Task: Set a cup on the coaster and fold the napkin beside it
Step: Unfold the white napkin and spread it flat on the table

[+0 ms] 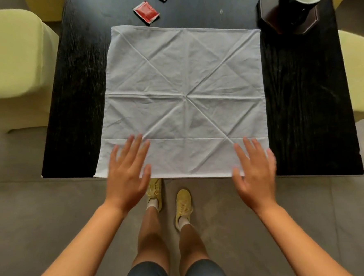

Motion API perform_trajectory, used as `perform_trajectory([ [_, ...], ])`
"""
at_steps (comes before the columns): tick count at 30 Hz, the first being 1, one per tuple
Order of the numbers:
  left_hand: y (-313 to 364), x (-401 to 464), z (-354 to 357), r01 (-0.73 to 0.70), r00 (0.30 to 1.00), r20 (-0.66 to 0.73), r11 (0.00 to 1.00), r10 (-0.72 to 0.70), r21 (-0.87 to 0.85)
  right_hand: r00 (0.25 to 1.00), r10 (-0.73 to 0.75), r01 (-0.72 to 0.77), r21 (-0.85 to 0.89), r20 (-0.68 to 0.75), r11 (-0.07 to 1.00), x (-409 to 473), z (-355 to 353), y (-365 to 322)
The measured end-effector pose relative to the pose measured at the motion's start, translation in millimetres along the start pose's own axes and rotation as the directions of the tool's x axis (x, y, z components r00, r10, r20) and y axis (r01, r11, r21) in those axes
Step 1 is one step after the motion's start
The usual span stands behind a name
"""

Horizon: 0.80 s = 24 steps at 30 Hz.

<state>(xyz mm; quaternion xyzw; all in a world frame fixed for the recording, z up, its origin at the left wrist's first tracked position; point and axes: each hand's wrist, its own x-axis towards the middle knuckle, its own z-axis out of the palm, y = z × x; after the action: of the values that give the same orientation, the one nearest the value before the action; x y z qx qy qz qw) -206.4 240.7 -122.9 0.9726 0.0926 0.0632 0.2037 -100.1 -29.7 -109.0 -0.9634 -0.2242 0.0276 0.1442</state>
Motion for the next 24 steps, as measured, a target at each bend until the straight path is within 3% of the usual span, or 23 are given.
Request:
perform_trajectory([
  [4,55.2,54.9,37.6,0.041,0.980,0.190,0.992,-0.063,0.120,0.977,0.002,0.009,-0.053,0.214,0.999,45.4,36.7,-56.4],
  [7,49.0,68.4,63.9,0.078,0.952,0.274,0.976,-0.133,0.202,0.960,0.037,0.004,-0.147,0.277,0.989,59.1,60.7,-53.3],
  [11,12.7,62.7,61.8,0.024,0.968,0.240,0.978,-0.074,0.205,0.973,0.069,-0.034,-0.161,0.220,0.986,60.3,57.4,-15.2],
  [14,-22.9,59.0,47.4,0.130,0.963,0.209,0.971,-0.172,0.199,0.969,0.150,-0.115,-0.182,0.195,0.977,61.9,41.3,26.1],
  [17,-49.1,58.0,31.4,0.204,0.949,0.199,0.958,-0.244,0.200,0.965,0.159,-0.104,-0.253,0.208,0.962,63.2,25.4,55.6],
  [19,-49.2,64.6,28.9,0.333,0.919,0.155,0.925,-0.361,0.184,0.958,0.226,-0.169,-0.285,0.178,0.944,66.7,22.6,55.0],
  [21,-31.3,81.8,33.5,0.521,0.846,0.069,0.848,-0.529,0.099,0.946,0.307,-0.274,-0.249,0.105,0.929,76.8,26.6,34.1],
  [22,-16.9,93.8,37.8,0.536,0.842,0.040,0.842,-0.538,0.059,0.952,0.294,-0.272,-0.199,0.088,0.942,85.7,31.2,17.8],
  [24,15.9,115.2,49.0,0.330,0.941,0.047,0.941,-0.334,0.075,0.984,0.133,-0.119,-0.120,0.120,0.986,106.3,43.4,-19.8],
])
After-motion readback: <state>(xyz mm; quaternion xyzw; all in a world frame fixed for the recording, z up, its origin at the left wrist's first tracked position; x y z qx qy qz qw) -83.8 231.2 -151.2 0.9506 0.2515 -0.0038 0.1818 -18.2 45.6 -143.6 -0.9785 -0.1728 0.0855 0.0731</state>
